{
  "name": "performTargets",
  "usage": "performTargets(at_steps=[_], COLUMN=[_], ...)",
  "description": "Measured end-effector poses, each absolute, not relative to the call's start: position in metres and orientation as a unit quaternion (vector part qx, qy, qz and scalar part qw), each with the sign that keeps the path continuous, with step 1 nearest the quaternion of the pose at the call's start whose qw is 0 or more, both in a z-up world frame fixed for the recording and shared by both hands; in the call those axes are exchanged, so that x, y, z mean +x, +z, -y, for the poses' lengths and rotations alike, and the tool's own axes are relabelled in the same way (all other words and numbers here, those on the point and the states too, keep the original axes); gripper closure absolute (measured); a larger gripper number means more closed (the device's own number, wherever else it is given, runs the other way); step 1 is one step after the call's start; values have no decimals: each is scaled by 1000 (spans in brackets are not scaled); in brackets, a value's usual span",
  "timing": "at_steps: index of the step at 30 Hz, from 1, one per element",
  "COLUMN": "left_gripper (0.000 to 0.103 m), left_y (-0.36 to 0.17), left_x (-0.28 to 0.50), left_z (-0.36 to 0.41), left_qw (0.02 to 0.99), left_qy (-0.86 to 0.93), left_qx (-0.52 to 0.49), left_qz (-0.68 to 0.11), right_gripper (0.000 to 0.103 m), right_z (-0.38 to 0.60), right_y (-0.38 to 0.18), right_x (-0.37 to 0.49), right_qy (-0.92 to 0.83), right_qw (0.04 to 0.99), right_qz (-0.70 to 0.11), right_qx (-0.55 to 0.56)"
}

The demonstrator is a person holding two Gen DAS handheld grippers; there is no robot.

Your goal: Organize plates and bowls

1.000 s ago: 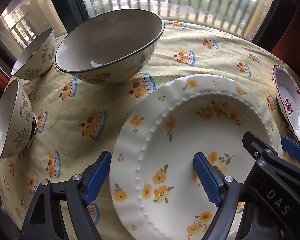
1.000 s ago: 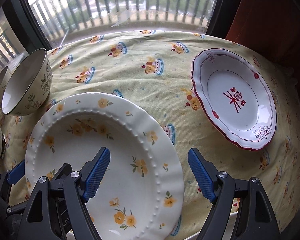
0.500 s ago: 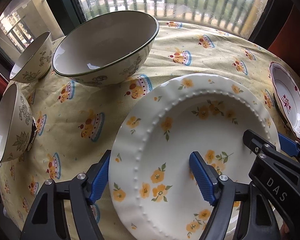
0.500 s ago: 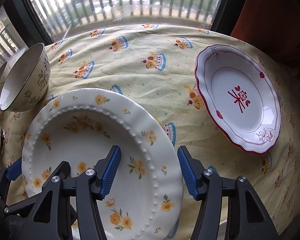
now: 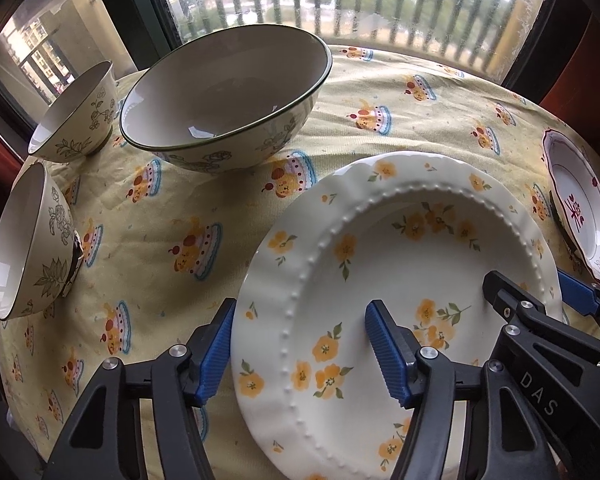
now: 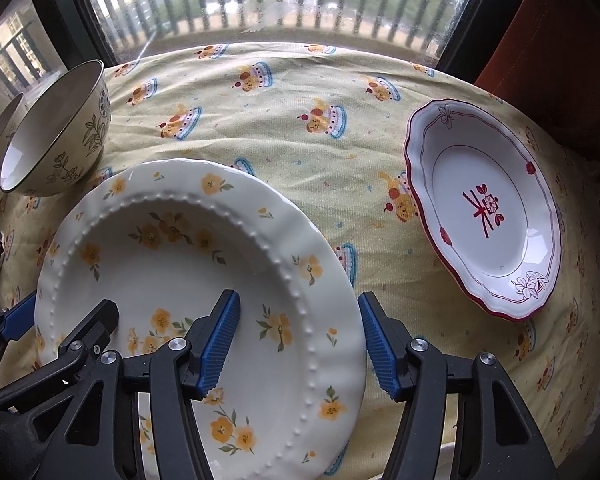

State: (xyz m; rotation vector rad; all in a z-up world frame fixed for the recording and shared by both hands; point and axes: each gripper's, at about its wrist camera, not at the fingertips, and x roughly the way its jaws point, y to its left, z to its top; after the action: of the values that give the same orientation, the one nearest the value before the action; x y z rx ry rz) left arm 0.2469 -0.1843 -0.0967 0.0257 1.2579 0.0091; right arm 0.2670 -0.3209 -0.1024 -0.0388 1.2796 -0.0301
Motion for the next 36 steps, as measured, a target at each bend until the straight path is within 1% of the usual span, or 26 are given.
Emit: performTargets(at_steps=[4, 10, 20, 30, 33, 36], left_gripper=[41, 41, 41, 40, 37, 36], left_y=[-96, -88, -77, -100, -102, -104], left_x=[247, 243, 232, 234, 231, 227], left_z=[183, 178, 160, 150, 149, 149], left_qw=[809, 810, 815, 807, 810, 809], left_qy=[2, -1, -4, 9, 8, 4], left_qx=[11, 20, 17, 27, 25, 22], left_qz=[-588, -586, -579, -589, -586, -588], right_gripper=[37, 37, 37, 38, 38, 38], right_z=[316, 318, 306, 285, 284, 291], right_y=[-101, -97, -79, -95, -97, -103], right_x=[269, 261, 243, 240, 237, 234], right_qy=[-37, -42, -46, -33, -34, -34], right_qw=[795, 789, 795, 800, 802, 792], right_qz=[-605, -613, -604, -599, -597, -609], right_qx=[-24, 4, 10, -1, -2, 21])
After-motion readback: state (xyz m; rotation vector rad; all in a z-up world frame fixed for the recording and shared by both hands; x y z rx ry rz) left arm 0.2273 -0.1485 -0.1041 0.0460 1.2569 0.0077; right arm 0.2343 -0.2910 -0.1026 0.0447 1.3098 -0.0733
